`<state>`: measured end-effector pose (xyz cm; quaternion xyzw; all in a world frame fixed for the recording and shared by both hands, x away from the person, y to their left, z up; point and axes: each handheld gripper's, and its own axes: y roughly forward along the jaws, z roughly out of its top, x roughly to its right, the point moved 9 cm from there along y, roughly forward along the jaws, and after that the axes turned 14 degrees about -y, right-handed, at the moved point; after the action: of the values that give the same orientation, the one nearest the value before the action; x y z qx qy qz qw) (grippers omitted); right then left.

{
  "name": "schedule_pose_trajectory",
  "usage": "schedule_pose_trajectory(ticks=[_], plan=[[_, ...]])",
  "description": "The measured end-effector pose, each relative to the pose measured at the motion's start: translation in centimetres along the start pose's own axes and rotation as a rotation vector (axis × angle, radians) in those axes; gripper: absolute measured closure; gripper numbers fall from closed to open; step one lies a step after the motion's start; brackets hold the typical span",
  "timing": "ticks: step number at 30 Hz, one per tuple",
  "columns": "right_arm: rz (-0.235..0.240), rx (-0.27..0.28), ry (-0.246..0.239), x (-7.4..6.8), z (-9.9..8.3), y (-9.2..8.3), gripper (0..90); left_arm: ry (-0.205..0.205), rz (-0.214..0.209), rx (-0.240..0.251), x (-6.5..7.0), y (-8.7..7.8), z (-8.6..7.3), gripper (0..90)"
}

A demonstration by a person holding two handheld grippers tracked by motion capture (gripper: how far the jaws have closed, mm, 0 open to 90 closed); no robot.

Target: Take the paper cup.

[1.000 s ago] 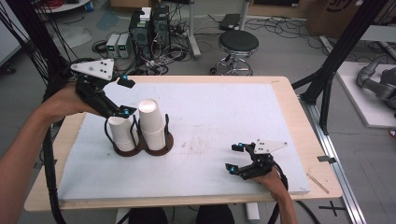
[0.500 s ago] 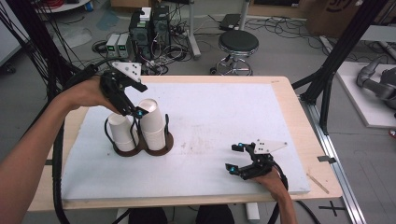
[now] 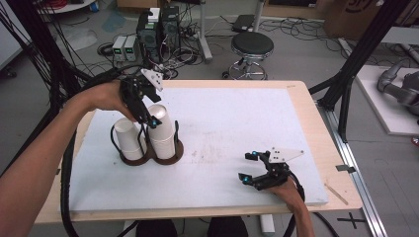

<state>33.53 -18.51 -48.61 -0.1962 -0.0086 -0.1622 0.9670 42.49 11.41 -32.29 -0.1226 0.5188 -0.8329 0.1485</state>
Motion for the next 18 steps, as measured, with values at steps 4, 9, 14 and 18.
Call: schedule_pose_trajectory(ticks=[4,9,14,18], plan=[[0.000,-0.001,0.008,0.00,-0.01,-0.01,17.4,-0.005,-0.014,-0.030,0.04,0.26,-0.28,13.0],[0.000,-0.003,0.009,0.01,-0.02,0.00,17.4,-0.013,-0.007,-0.055,-0.11,0.51,-0.50,13.0],[-0.002,-0.002,0.005,0.03,-0.02,0.01,17.4,-0.018,-0.013,-0.087,-0.05,1.02,-0.55,16.6],[-0.002,-0.003,0.010,0.00,-0.02,0.00,17.4,-0.002,-0.025,-0.091,-0.09,1.05,-0.57,31.2]])
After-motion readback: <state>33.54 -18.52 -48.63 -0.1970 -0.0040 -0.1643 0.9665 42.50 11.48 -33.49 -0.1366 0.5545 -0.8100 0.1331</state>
